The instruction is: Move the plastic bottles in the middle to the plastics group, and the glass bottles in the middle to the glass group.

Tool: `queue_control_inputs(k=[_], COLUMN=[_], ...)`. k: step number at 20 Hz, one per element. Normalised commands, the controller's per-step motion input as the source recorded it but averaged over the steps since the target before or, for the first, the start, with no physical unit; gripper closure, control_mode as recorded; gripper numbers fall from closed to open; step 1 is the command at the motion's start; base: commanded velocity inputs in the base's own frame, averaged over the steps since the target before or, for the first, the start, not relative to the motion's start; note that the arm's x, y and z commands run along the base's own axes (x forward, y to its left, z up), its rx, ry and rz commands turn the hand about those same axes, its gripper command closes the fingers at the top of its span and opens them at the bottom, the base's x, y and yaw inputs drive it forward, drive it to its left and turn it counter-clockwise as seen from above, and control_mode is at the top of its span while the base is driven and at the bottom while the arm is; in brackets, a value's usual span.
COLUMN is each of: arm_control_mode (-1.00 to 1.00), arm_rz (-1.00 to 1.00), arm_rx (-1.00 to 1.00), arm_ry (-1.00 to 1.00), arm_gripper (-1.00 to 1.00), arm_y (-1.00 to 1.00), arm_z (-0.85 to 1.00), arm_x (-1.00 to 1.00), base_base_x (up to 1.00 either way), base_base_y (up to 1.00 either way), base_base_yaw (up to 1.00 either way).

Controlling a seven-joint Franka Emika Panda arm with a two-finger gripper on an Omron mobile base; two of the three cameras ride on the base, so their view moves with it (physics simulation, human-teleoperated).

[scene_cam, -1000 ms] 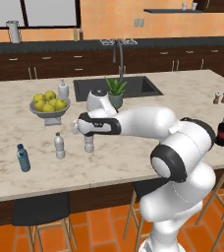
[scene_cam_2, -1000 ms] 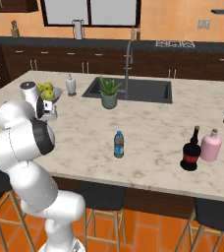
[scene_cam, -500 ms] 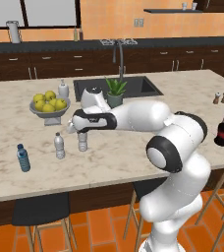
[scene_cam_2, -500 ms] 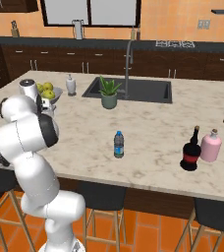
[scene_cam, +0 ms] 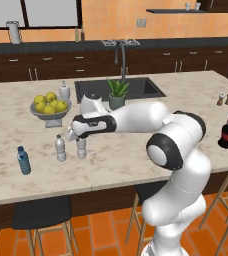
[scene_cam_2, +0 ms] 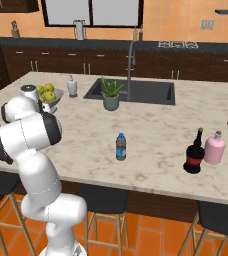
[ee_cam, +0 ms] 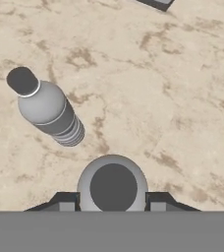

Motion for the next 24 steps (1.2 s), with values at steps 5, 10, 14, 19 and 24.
queue_control_inputs(k=[5, 10, 14, 19, 24], arm_control_mode=[-1.00, -1.00, -1.00, -1.00, -1.00], arm_rz=[0.05, 0.02, 0.00, 0.00, 0.00], arm_rx=[-0.03, -0.04, 0.00, 0.03, 0.06], arm_ry=[-0.10, -0.10, 0.00, 0.00, 0.00], arm_gripper=[1.00, 1.00, 1.00, 1.00, 1.00], arm_y=[0.00, 0.00, 0.00, -0.02, 0.00], arm_z=[-0.25, -0.15, -0.08, 0.00, 0.00], arm_x=[0.00, 0.00, 0.01, 0.17, 0.28], base_base_x=[0.00, 0.00, 0.00, 0.00, 0.00], base_base_y=[0.00, 0.00, 0.00, 0.00, 0.00], base_base_yaw=[0.00, 0.00, 0.00, 0.00, 0.00])
